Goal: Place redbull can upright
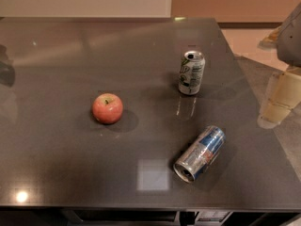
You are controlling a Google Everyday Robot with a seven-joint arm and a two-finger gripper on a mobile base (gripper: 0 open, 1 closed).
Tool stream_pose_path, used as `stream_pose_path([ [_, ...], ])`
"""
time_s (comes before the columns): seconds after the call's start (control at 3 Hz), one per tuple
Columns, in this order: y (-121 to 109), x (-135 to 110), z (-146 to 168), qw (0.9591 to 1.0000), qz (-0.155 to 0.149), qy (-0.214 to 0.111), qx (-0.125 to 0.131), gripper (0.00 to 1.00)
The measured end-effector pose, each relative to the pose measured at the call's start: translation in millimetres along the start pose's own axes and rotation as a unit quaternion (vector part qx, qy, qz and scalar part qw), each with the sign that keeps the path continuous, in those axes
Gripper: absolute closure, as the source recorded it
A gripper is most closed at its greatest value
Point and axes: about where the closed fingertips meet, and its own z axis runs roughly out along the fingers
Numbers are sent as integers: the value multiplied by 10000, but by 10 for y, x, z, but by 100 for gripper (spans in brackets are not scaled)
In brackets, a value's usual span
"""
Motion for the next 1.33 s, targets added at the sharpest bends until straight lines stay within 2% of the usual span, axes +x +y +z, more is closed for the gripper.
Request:
stream_pose_path([
  [0.33, 0, 0, 0, 10000, 0, 0, 1, 0],
  [0.67, 89, -154, -4, 9984, -486, -183, -219, 0],
  [1.0, 384, -474, 33, 9844, -1576, -539, -561, 0],
  [1.33, 678, -679, 186, 9610, -2550, -719, -793, 0],
])
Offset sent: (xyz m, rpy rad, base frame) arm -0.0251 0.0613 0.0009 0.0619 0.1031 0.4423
